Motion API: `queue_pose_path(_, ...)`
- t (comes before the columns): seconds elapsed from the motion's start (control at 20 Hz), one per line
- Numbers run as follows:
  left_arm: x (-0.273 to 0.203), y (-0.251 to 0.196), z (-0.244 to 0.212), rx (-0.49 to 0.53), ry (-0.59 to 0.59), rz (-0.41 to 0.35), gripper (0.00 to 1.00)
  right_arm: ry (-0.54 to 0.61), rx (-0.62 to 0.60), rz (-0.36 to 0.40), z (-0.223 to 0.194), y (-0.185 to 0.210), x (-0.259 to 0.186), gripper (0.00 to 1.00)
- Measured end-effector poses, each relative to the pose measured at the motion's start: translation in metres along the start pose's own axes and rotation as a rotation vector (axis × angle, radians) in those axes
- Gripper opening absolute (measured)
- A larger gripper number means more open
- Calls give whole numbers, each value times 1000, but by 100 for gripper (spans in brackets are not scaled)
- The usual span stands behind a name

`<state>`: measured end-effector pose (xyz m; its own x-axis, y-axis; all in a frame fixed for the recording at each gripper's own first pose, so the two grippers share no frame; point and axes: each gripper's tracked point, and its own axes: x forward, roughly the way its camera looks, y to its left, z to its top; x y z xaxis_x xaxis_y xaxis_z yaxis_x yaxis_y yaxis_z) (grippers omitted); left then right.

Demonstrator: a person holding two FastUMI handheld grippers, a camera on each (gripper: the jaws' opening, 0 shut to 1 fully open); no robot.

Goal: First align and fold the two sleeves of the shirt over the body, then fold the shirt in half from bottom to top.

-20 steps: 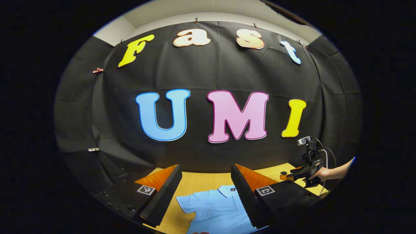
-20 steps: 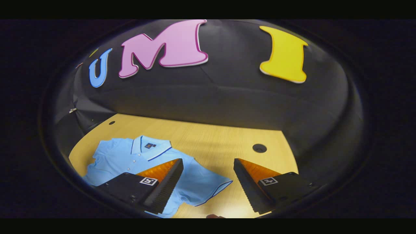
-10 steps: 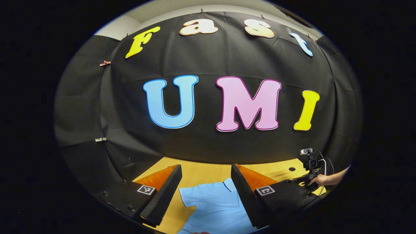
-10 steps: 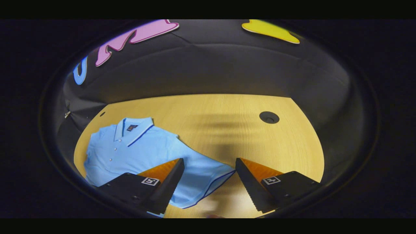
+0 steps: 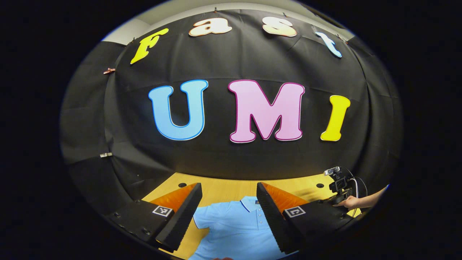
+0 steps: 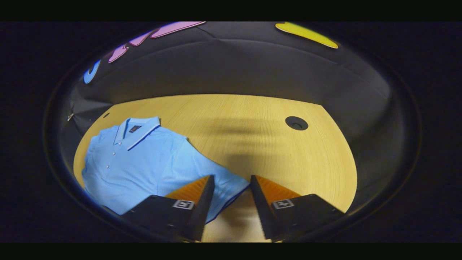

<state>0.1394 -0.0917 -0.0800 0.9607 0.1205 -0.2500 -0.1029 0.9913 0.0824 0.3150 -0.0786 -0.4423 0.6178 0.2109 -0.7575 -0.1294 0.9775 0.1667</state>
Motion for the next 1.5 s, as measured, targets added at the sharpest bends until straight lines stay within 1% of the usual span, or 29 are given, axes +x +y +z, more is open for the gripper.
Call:
queue_pose_path(0.15,-1,2,-2,-16,3,1,97,-19,88,-1,1,3,-4,9)
queue_pose_path(0.3,-8,8,-1,-14,-7,2,97,-5,120,-2,0,7,1,10)
queue_pose_path(0.35,-10,12,0,-10,-8,4,96,-1,126,8,0,10,-3,5)
queue_pose_path(0.4,-12,17,0,-7,-9,6,96,-1,131,13,1,14,-6,5)
queue_pose_path(0.55,-15,32,-1,-24,-13,5,97,-48,134,29,19,29,-19,0)
queue_pose_path(0.6,-16,36,-3,-31,-10,1,97,-64,135,33,27,37,-25,0)
queue_pose_path(0.65,-16,39,-5,-40,-6,-7,97,-77,141,41,35,46,-32,5)
queue_pose_path(0.7,-17,44,-7,-46,-4,-13,96,-95,147,53,46,57,-38,5)
queue_pose_path(0.75,-18,50,-6,-50,-8,-17,92,-110,147,63,52,69,-43,10)
queue_pose_path(0.8,-19,56,-7,-56,-10,-18,96,-118,145,76,59,82,-47,0)
queue_pose_path(0.85,-21,64,-5,-62,-12,-18,96,-124,142,90,62,97,-49,0)
queue_pose_path(0.9,-23,72,-6,-66,-13,-16,97,-120,137,102,65,112,-48,2)
queue_pose_path(0.95,-24,81,-8,-69,-12,-14,96,-108,133,103,61,122,-46,5)
queue_pose_path(1.0,-24,91,-11,-70,-7,-9,96,-89,134,102,58,130,-41,10)
queue_pose_path(1.05,-23,100,-15,-72,2,-4,97,-72,138,103,53,139,-36,0)
queue_pose_path(1.1,-23,108,-21,-75,15,-7,97,-58,144,103,49,147,-31,0)
queue_pose_path(1.2,-20,123,-35,-76,50,-10,97,-18,165,133,38,166,-23,10)
queue_pose_path(1.25,-19,130,-40,-81,63,-10,96,-1,170,146,33,174,-19,5)
queue_pose_path(1.3,-18,135,-46,-98,71,-13,96,5,163,139,29,177,-15,0)
queue_pose_path(1.35,-15,138,-51,-121,84,-14,97,4,156,134,28,178,-12,0)
queue_pose_path(1.4,-13,140,-57,-143,97,-13,96,-3,165,156,30,186,-13,0)
queue_pose_path(1.45,-9,141,-61,-161,106,-18,97,-7,180,184,31,193,-16,20)
queue_pose_path(1.5,-5,141,-64,-170,111,-24,96,-4,186,197,31,196,-18,22)
